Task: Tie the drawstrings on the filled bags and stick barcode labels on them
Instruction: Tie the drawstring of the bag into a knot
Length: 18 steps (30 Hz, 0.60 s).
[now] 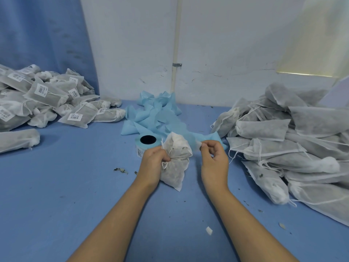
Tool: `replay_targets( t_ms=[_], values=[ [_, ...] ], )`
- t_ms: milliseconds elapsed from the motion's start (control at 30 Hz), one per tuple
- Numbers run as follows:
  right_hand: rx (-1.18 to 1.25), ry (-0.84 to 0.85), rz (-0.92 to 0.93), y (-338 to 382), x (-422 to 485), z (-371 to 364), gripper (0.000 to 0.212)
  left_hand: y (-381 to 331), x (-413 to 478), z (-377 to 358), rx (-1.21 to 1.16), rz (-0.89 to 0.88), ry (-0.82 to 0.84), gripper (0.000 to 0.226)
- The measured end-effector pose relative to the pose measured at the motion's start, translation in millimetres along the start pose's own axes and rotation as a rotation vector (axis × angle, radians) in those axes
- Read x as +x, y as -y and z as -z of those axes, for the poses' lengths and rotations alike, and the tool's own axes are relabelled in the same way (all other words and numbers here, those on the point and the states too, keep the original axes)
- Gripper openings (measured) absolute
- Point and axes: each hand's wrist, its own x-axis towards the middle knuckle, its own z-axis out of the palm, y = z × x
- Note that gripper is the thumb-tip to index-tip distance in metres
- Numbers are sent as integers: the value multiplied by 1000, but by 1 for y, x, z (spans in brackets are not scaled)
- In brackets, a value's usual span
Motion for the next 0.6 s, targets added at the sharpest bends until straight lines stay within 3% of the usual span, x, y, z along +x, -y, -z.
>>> replay_targets(
  t_ms=[133, 333, 533, 600],
  values=[
    [44, -126, -13, 2, 4, 3, 15, 0, 0, -1, -13, -5, -25, 22],
    [304, -66, -169, 6, 3, 1, 18, 4, 1, 1, -39, 14, -47, 9],
    [356, -63, -221, 9, 3, 1, 7, 4, 3, 0, 16, -135, -13, 51],
    [374, -37, -248, 10, 2, 0, 15, 5, 4, 0, 67, -161, -32, 55]
  ],
)
